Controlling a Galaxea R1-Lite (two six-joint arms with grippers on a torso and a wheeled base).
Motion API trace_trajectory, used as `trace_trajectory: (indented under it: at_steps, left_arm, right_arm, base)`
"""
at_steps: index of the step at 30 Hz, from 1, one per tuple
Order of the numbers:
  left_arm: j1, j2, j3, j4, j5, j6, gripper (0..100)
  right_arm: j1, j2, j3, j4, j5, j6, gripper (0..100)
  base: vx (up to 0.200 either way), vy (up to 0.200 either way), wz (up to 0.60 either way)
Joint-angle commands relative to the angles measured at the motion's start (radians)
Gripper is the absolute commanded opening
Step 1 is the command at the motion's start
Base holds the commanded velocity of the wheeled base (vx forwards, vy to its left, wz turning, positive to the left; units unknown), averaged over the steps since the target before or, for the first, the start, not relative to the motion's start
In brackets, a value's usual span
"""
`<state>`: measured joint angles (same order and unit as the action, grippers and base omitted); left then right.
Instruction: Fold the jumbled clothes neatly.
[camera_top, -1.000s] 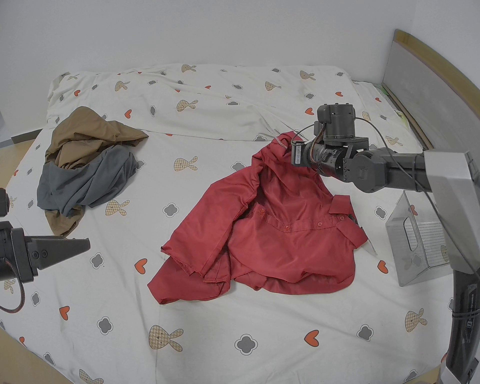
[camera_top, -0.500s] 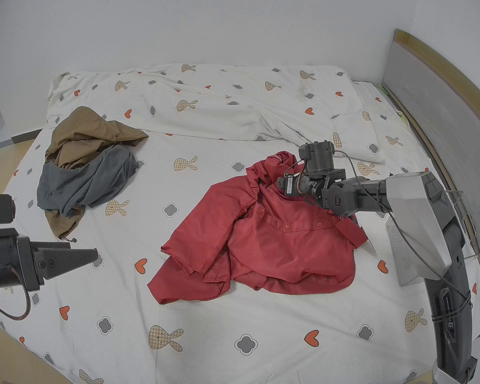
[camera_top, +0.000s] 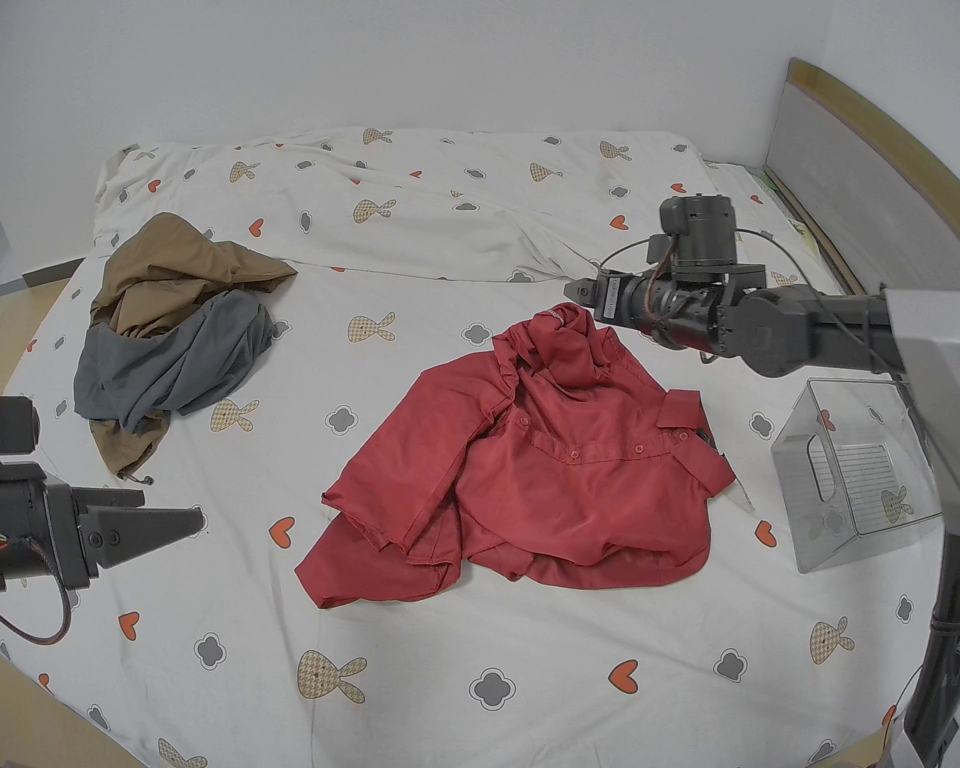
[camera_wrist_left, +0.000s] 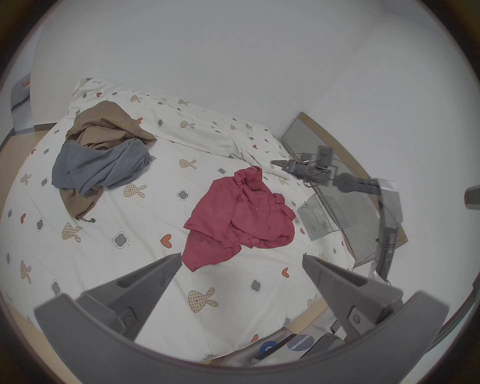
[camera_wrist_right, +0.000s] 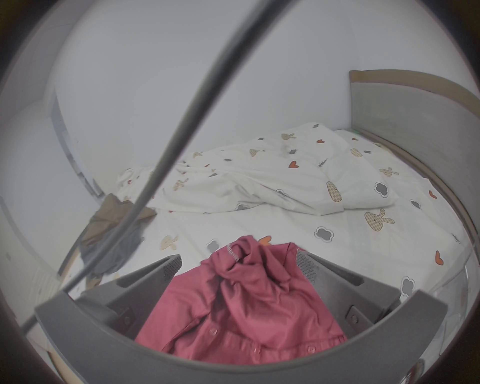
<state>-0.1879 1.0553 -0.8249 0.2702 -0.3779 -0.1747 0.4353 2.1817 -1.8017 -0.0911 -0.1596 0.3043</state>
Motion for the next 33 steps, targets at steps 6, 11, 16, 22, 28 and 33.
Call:
trace_trajectory:
  at_steps: [6, 11, 16, 22, 28, 33]
  left_arm:
    - [-0.266, 0.365, -0.103, -0.048, 0.519, 0.063, 100]
    - [-0.357, 0.538, -0.246, -0.04, 0.562, 0.018, 100]
    - [-0.384, 0.766, -0.384, -0.039, 0.596, 0.021, 100]
    - [-0.424, 0.991, -0.491, -0.045, 0.665, 0.023, 100]
    - [-0.446, 1.169, -0.662, -0.028, 0.671, 0.032, 100]
    - [-0.446, 1.204, -0.732, 0.023, 0.672, 0.058, 100]
  right_arm:
    - [-0.158, -0.91, 0.964, 0.004, 0.535, -0.14, 100]
    - [-0.162, -0.928, 1.002, 0.002, 0.549, -0.252, 100]
    - [-0.175, -0.924, 0.993, -0.001, 0.551, -0.243, 100]
    - [-0.191, -0.924, 0.983, -0.003, 0.54, -0.238, 100]
    - [-0.196, -0.965, 0.983, -0.001, 0.532, -0.237, 100]
    - [-0.194, -0.997, 0.981, 0.001, 0.532, -0.238, 100]
  base:
    - [0.0, 0.0, 0.0]
    - [0.0, 0.0, 0.0]
    - [0.0, 0.0, 0.0]
    - [0.0, 0.0, 0.0]
    - [0.0, 0.0, 0.0]
    - [0.0, 0.0, 0.0]
